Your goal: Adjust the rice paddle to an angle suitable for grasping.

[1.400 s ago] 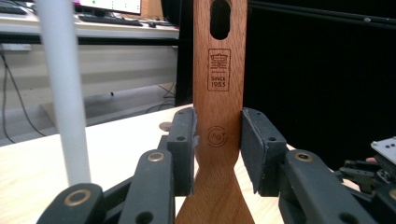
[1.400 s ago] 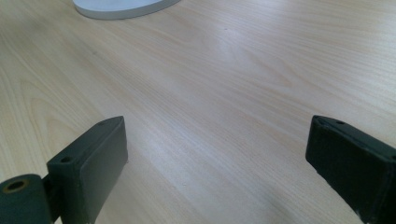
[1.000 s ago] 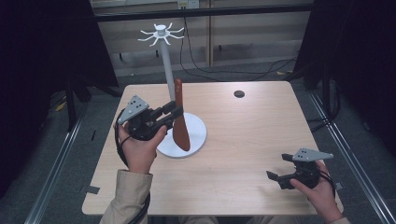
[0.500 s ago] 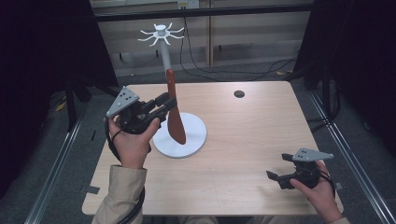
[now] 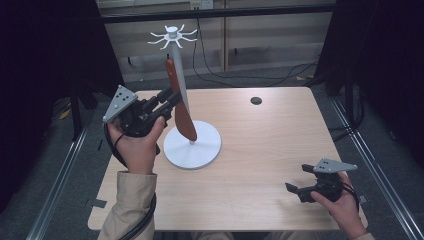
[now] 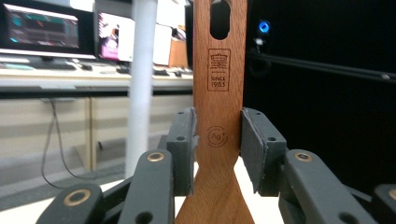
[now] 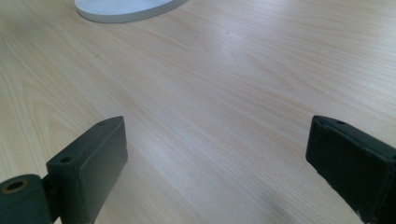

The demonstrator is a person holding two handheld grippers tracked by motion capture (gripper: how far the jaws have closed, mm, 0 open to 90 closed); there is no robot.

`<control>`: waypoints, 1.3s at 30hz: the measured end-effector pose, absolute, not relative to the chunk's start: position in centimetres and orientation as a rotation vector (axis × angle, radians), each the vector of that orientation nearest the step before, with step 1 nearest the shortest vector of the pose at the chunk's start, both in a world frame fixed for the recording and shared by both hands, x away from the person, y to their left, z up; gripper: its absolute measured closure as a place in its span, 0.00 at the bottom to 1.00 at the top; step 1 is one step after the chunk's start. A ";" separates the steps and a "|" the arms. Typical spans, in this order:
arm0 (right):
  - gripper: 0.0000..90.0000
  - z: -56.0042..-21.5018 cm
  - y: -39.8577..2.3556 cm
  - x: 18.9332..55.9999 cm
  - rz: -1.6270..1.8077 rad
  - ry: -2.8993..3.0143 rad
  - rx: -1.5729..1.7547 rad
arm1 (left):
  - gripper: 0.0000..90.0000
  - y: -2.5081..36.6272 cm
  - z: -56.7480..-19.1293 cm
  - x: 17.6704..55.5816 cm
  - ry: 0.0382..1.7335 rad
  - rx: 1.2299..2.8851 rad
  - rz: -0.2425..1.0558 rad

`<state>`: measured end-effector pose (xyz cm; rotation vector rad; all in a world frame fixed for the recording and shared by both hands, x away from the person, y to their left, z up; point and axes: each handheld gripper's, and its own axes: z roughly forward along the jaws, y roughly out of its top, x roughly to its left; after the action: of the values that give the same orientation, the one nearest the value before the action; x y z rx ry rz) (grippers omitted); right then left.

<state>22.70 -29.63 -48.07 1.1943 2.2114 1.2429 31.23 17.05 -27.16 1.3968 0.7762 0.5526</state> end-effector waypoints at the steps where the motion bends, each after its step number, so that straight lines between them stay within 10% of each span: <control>1: 0.06 -48.1 -29.7 22.7 1.242 2.210 1.193 | 0.74 17.0 -27.0 31.3 0.781 1.370 0.551; 39: 0.06 -47.9 -29.9 22.7 1.250 2.216 1.186 | 0.74 16.3 -26.2 34.5 0.863 1.355 0.630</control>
<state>22.73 -29.89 -47.93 1.1863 2.2163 1.2503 34.47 16.25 -26.20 1.3548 0.8630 0.6298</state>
